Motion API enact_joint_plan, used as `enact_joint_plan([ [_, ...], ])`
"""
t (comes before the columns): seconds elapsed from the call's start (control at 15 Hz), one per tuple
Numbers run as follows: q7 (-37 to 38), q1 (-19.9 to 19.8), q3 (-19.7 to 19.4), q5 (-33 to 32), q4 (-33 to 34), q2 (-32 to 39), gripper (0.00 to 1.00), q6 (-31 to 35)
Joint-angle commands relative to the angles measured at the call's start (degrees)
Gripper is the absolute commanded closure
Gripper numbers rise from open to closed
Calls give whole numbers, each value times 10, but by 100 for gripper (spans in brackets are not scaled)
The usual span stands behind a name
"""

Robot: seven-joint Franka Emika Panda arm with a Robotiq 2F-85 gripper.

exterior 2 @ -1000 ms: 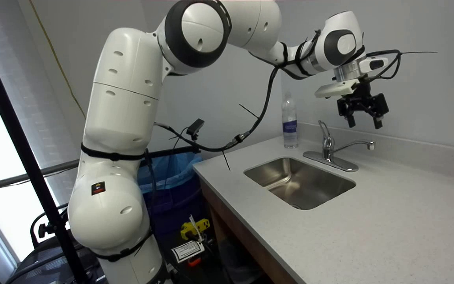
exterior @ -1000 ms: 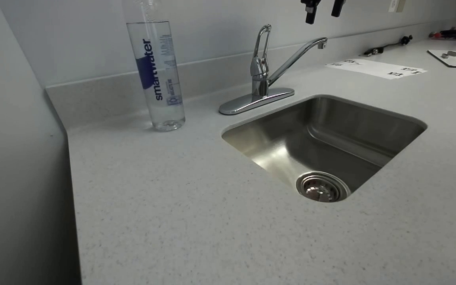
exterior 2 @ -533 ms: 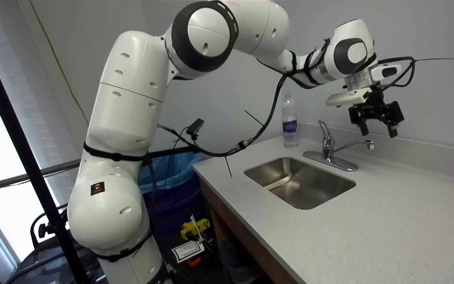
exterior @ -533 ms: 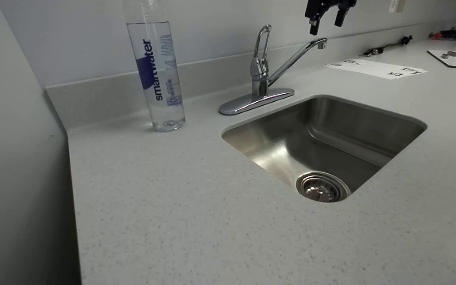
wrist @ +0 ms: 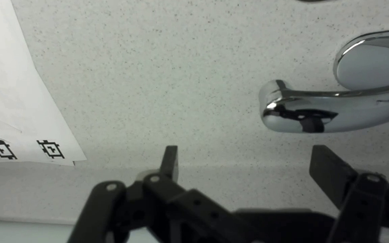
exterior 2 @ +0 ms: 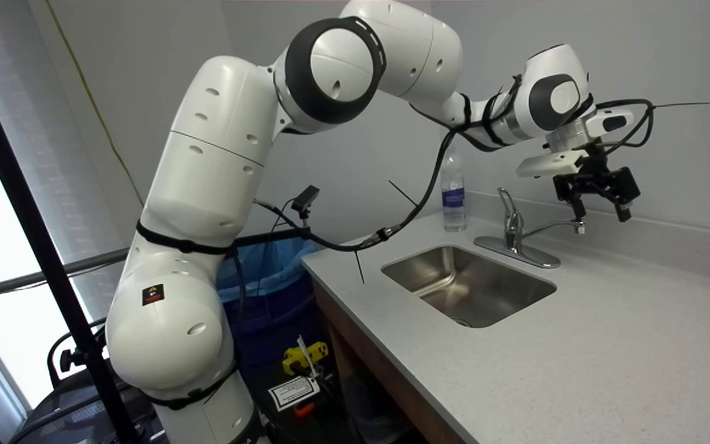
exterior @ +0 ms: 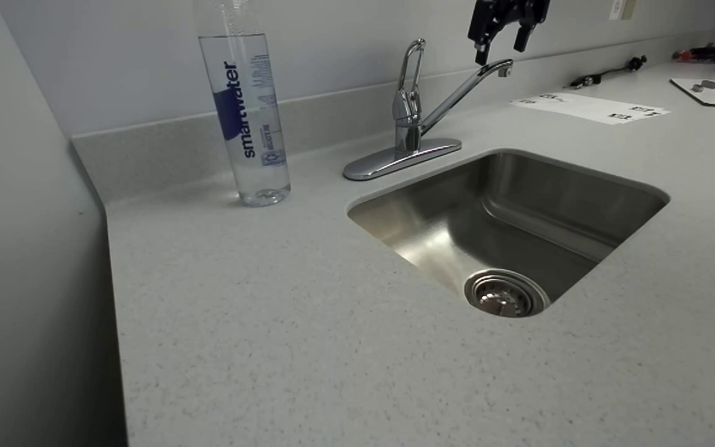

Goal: Move the nozzle from right to left then close the faucet.

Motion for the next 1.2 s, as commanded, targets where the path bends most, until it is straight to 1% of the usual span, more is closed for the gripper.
enact_joint_plan([
  [0.0,18,6,-7,-12,26,20,0,7],
  [0.27,8,5,-4,-9,-6,-2,0,2],
  [0.53,-13,1,9,5,-49,-38,0,-10],
  [0.73,-30,-4,26,26,-79,-72,0,-34],
  [0.93,-61,-8,46,58,-116,-110,0,-81],
  [1.07,-71,-8,52,69,-135,-129,0,-116],
  [1.13,-67,-6,50,64,-141,-135,0,-120],
])
